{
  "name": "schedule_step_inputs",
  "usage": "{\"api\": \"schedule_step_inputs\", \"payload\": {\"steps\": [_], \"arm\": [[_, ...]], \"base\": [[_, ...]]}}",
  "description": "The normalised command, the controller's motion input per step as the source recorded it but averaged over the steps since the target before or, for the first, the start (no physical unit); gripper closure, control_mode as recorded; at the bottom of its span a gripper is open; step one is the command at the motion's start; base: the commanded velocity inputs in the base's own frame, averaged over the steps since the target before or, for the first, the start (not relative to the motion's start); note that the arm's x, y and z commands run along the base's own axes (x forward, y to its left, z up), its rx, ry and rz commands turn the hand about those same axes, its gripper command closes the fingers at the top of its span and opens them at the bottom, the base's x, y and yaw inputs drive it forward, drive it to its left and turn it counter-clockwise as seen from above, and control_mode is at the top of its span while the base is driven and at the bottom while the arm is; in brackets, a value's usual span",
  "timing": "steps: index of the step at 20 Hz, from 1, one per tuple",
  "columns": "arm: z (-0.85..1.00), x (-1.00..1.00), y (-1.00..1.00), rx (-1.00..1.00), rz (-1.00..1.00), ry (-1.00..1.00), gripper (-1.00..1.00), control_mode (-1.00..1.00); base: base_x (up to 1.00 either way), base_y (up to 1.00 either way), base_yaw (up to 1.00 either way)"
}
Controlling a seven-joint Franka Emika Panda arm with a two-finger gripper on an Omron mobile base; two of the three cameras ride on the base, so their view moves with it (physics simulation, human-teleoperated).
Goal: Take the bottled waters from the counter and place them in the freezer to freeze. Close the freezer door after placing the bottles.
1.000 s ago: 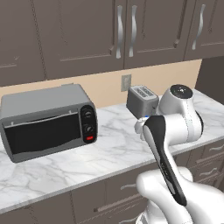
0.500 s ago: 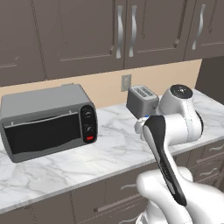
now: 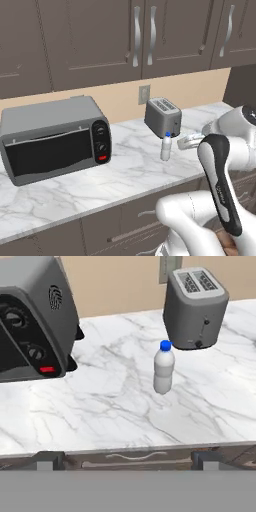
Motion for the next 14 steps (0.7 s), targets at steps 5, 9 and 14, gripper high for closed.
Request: {"api": "schedule_step_inputs", "payload": {"steps": [5,9,14], "arm": [[-0.34,0.02,-0.60,0.02,0.24,-0.35,-1.00,-1.00],[-0.32,0.00,-0.41,0.00,0.21,-0.46,-1.00,-1.00],[-0.55,0.00,-0.19,0.00,0.21,-0.52,-1.00,-1.00]], "base": [[0.00,0.00,0.00],[0.00,0.00,0.00],[0.00,0.00,0.00]]}}
